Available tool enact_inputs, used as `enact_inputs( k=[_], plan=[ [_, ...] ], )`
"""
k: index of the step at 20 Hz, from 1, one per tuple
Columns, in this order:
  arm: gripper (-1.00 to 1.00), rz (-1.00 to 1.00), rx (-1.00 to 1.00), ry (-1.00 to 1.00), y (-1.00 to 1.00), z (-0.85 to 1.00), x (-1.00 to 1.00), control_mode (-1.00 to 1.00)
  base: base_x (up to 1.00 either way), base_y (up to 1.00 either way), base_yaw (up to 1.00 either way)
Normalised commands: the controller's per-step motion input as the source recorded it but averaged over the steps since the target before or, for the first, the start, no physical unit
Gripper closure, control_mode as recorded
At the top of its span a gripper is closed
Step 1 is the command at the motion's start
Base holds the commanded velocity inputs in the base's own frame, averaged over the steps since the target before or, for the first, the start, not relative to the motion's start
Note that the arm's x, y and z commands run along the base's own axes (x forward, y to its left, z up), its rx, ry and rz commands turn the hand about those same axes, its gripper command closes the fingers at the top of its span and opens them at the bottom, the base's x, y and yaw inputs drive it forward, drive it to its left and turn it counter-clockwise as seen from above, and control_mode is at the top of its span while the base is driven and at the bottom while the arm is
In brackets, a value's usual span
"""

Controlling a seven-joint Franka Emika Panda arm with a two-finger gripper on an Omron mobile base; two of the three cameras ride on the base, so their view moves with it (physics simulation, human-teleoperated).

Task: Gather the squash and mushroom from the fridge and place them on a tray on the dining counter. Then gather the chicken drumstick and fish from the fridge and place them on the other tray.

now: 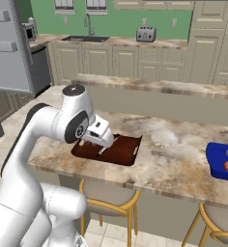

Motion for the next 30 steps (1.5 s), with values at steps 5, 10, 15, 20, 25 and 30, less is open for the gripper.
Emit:
enact_inputs(
  k=[5,10,15,20,25,30],
  plan=[
    [1.0,-0.08,0.0,0.12,-0.09,-0.47,0.48,-1.0,0.0,0.0,0.0],
    [1.0,-0.01,0.0,0.04,0.0,-0.46,0.39,-1.0,0.0,0.0,0.0],
    [1.0,0.0,0.01,0.01,-0.04,-0.37,0.32,-1.0,0.0,0.0,0.0],
    [1.0,0.0,0.02,0.01,-0.04,-0.25,0.35,-1.0,0.0,0.0,0.0],
    [1.0,-0.01,0.02,0.02,-0.02,-0.21,0.35,-1.0,0.0,0.0,0.0],
    [1.0,-0.01,0.01,0.03,-0.07,-0.2,0.31,-1.0,0.0,0.0,0.0]
  ],
)
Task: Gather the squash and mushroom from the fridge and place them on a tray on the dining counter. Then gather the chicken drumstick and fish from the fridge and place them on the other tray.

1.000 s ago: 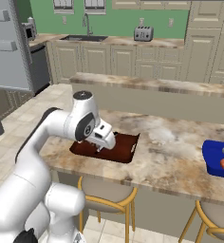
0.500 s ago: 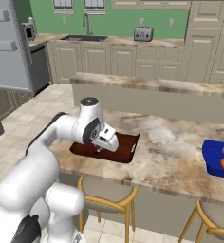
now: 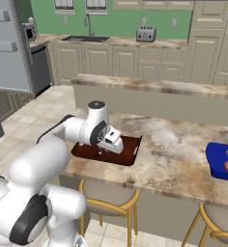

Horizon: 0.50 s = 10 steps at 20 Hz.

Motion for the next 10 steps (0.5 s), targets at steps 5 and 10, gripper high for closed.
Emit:
enact_inputs(
  k=[5,10],
  plan=[
    [1.0,-0.01,0.0,0.04,-0.07,-0.25,0.3,-1.0,0.0,0.0,0.0],
    [1.0,-0.01,0.0,0.02,-0.09,-0.21,0.29,-1.0,0.0,0.0,0.0]
  ],
)
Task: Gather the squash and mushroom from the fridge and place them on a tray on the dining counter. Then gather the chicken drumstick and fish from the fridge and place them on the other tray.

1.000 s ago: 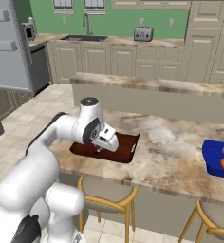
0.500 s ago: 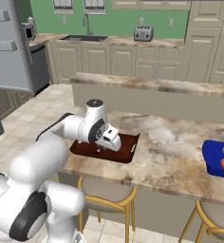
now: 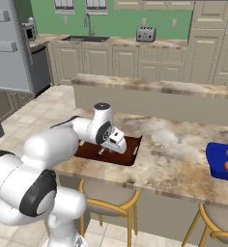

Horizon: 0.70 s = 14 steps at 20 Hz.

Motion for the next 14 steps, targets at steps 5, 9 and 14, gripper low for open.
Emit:
enact_inputs(
  k=[5,9,14],
  plan=[
    [1.0,-0.01,0.0,0.01,-0.09,-0.21,0.25,-1.0,0.0,0.0,0.0],
    [1.0,-0.01,0.0,0.01,-0.07,-0.22,0.26,-1.0,0.0,0.0,0.0],
    [1.0,-0.01,0.0,0.0,-0.05,-0.24,0.28,-1.0,0.0,0.0,0.0]
  ],
)
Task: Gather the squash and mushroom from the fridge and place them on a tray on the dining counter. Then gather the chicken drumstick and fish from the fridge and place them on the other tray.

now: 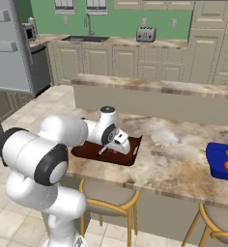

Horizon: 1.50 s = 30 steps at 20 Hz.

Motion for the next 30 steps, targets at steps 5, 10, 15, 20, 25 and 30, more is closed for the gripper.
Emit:
enact_inputs(
  k=[5,10,15,20,25,30],
  plan=[
    [1.0,-0.01,0.0,0.0,-0.03,-0.22,0.31,-1.0,0.0,0.0,0.0],
    [1.0,0.0,0.02,0.0,-0.01,-0.18,0.3,-1.0,0.0,0.0,0.0],
    [1.0,0.0,0.03,0.0,-0.01,-0.21,0.28,-1.0,0.0,0.0,0.0],
    [1.0,0.0,0.02,0.01,-0.01,-0.25,0.23,-1.0,0.0,0.0,0.0],
    [-1.0,0.0,0.01,0.03,0.0,-0.28,0.21,-1.0,0.0,0.0,0.0],
    [-1.0,0.0,0.02,0.0,-0.01,-0.12,0.05,-1.0,0.0,0.0,0.0]
  ],
)
